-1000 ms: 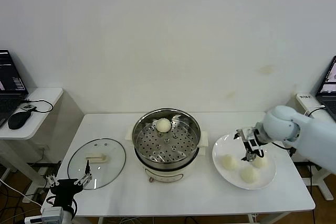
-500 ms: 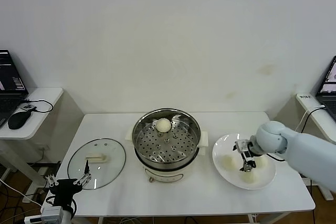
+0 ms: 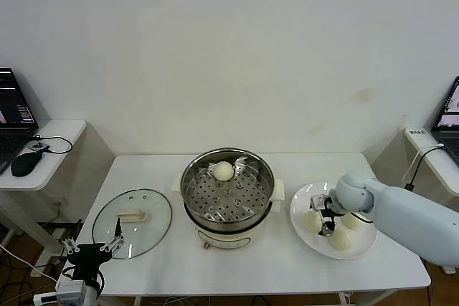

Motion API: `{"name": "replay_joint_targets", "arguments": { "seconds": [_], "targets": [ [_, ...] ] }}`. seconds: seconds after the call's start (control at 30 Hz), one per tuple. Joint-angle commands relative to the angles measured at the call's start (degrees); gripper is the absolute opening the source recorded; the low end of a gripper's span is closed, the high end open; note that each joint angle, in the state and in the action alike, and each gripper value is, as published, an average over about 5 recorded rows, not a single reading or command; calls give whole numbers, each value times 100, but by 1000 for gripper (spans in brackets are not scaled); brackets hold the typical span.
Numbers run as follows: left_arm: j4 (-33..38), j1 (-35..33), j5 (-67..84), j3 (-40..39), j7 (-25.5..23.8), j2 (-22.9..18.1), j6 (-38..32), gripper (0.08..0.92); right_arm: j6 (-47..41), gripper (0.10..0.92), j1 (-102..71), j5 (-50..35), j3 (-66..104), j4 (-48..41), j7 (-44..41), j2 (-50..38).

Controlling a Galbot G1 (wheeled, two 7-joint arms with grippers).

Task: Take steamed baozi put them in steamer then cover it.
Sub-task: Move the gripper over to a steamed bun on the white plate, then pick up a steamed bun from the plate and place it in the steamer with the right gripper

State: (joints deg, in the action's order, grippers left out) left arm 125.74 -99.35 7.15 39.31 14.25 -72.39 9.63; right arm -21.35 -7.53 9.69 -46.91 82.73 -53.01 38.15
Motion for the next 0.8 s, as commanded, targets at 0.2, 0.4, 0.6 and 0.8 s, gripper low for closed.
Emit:
{"name": "replay_joint_targets", "arguments": {
  "seconds": [0.2, 0.4, 0.6, 0.8],
  "targets": [
    [0, -6, 2, 7, 5, -11, -4, 823, 3, 699, -99, 73, 106, -124, -4, 106],
    [19, -13, 3, 18, 10, -23, -5, 823, 12, 641, -20, -6, 117, -65, -133, 26],
    [30, -9, 5, 27, 11, -26, -4, 823, -32, 636, 509, -419, -75, 304, -318, -375],
    [67, 27, 7, -1, 7, -18, 5, 823, -175, 636, 1715, -1215, -422, 809, -399, -900]
  ]
}}
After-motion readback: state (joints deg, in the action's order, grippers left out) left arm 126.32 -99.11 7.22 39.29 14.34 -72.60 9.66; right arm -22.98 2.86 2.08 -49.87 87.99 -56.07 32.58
